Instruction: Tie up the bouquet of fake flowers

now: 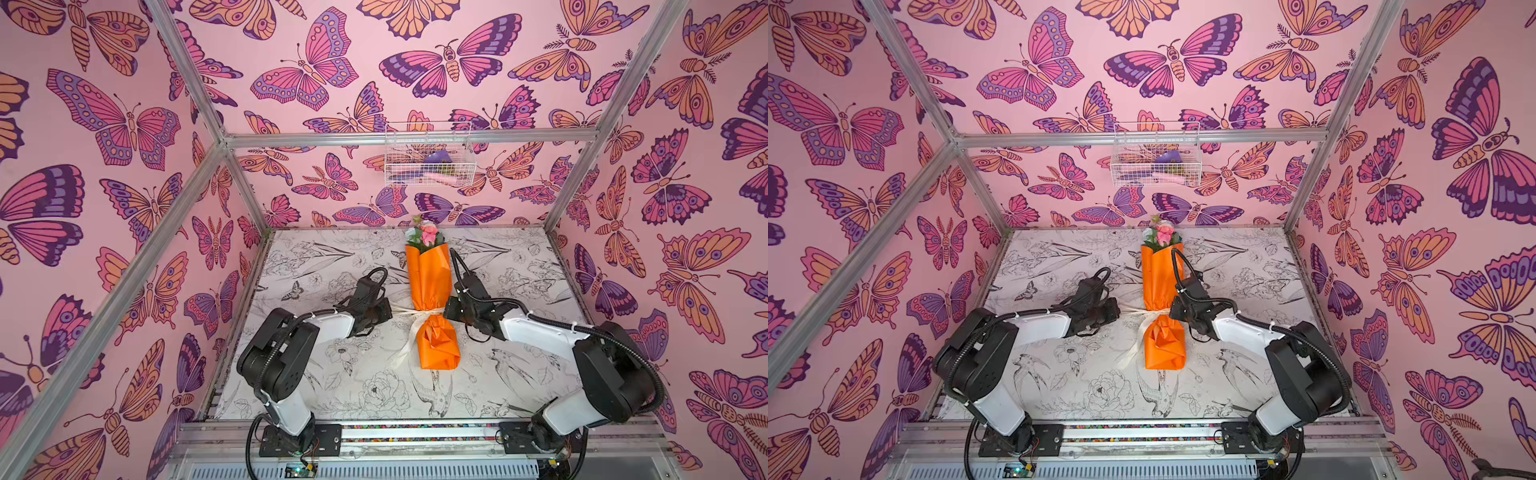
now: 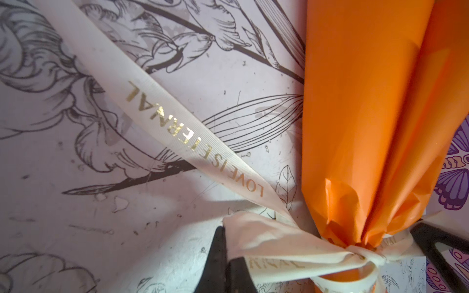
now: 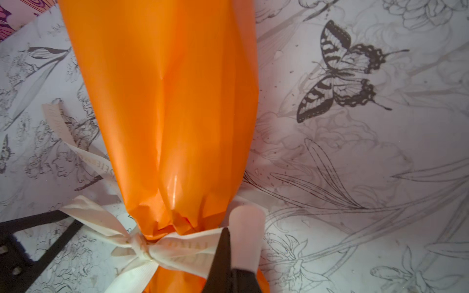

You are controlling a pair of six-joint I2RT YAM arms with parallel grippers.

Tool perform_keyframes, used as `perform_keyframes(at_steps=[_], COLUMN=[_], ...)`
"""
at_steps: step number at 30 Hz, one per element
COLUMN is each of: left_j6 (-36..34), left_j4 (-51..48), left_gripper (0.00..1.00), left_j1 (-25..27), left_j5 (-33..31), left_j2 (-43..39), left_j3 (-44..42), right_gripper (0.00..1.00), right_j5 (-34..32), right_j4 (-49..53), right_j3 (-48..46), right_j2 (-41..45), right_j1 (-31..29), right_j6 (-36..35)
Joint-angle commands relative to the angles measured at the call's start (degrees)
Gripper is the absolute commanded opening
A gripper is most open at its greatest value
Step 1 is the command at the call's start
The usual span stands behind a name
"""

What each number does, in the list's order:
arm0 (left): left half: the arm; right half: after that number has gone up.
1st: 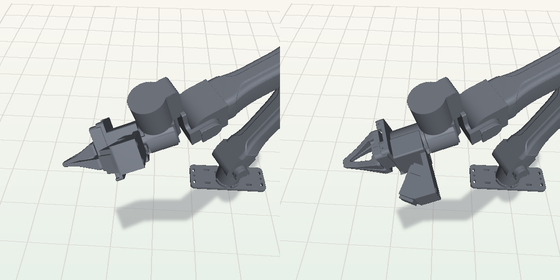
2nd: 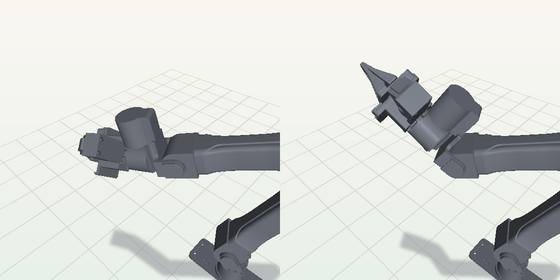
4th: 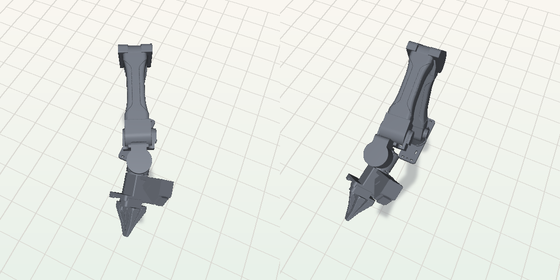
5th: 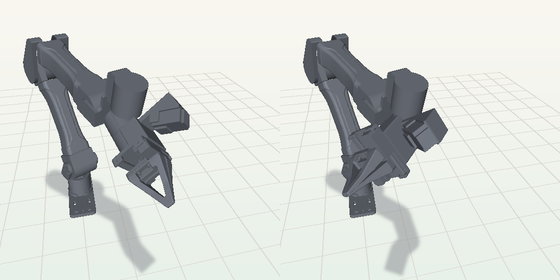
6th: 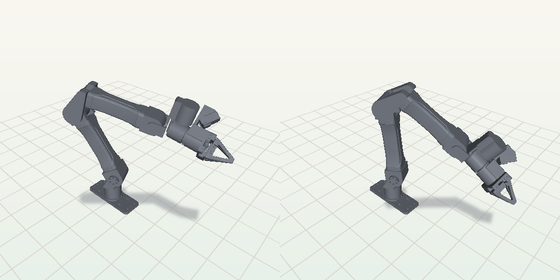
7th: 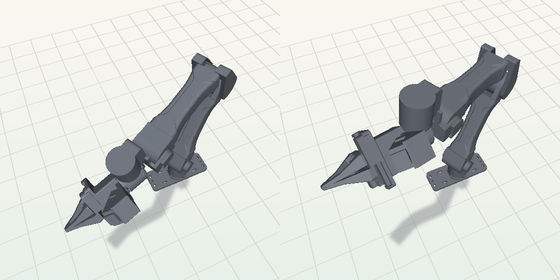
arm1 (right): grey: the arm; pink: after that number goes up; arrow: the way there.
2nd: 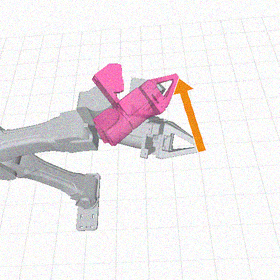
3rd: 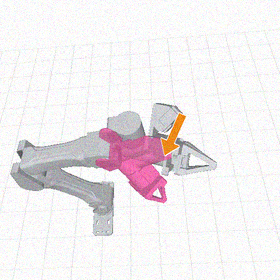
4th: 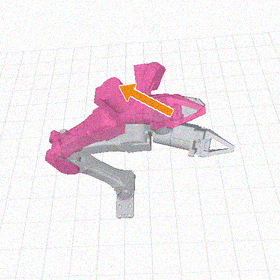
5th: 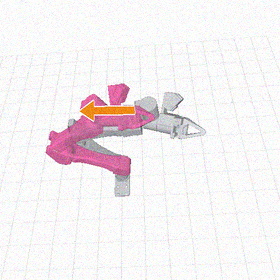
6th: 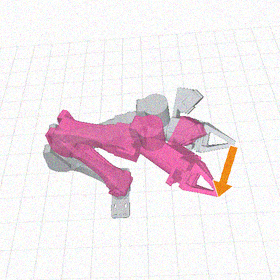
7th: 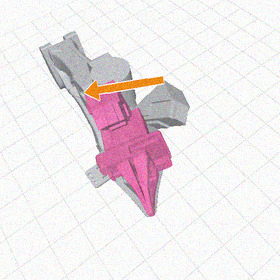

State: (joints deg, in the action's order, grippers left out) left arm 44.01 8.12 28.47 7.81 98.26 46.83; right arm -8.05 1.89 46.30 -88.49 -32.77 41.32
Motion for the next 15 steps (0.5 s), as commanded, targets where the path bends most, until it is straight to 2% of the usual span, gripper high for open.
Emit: perform_keyframes(at_steps=[1,10,15], left_j6=[0.5,2.2,3.2], left_j4=[-0.2,0.4,1.5], left_gripper=[0.00,0.00,0.00], left_j1=[-1.1,-3.2,-3.9], left_j5=[-1.7,-2.4,-2.5], left_j2=[-1.0,-1.4,-0.8], left_j3=[-1.3,-2.8,-3.6], right_gripper=[0.00,0.00,0.00], right_j5=[-6.0,-14.3,-16.8], right_j4=[3.5,9.0,10.8], right_j3=[-1.1,-1.7,-0.3], right_j2=[1.5,1.3,-0.9], right_j1=[0.0,0.0,0.0], right_j6=[1.7,5.6,6.4])
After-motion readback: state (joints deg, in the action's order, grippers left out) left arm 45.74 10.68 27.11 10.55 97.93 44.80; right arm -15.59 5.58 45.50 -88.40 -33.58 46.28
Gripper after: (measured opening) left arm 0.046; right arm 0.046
